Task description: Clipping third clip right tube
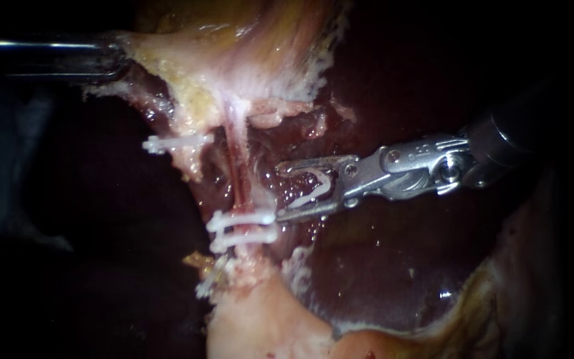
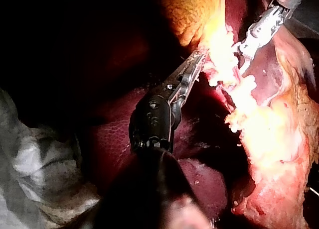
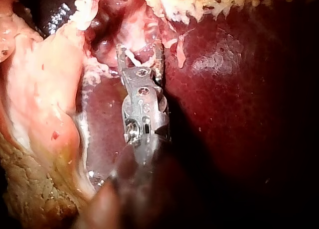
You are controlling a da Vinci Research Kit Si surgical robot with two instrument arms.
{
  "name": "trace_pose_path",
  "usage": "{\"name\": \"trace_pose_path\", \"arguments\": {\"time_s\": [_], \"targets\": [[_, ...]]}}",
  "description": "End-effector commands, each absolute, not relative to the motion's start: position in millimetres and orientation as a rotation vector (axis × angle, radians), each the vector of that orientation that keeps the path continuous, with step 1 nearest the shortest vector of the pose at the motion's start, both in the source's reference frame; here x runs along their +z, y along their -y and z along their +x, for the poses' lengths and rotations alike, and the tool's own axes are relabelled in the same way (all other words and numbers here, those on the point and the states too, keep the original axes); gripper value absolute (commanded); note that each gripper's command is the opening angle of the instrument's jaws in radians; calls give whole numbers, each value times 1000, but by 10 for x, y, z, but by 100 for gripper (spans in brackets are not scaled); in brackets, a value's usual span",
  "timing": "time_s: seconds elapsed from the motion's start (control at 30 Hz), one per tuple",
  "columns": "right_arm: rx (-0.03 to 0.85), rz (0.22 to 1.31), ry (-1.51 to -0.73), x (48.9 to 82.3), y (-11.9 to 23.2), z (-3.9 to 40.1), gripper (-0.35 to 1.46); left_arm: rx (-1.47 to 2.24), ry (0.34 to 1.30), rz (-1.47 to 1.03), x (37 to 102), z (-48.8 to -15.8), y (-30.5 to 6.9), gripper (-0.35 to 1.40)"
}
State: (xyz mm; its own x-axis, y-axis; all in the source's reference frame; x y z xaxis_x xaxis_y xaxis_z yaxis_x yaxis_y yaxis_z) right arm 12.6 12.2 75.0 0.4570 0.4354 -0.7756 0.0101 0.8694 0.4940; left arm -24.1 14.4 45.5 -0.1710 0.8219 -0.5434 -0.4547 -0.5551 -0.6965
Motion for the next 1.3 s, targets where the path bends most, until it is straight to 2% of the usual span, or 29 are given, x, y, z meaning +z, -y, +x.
{"name": "trace_pose_path", "arguments": {"time_s": [0.03, 0.3, 0.67, 0.8, 1.3], "targets": [[273, 470, -1074, 749, -122, 126, 46, 1848, 479, -1194, 456, -242, -144, -35], [303, 496, -1091, 730, -123, 116, 47, 1849, 483, -1195, 456, -240, -144, -35], [402, 565, -1176, 650, -142, 102, 46, 1849, 484, -1196, 457, -237, -144, -35], [417, 583, -1190, 633, -144, 108, 46, 1849, 481, -1195, 457, -237, -144, -35], [458, 618, -1209, 641, -146, 160, 47, 1850, 481, -1196, 458, -234, -144, -35]]}}
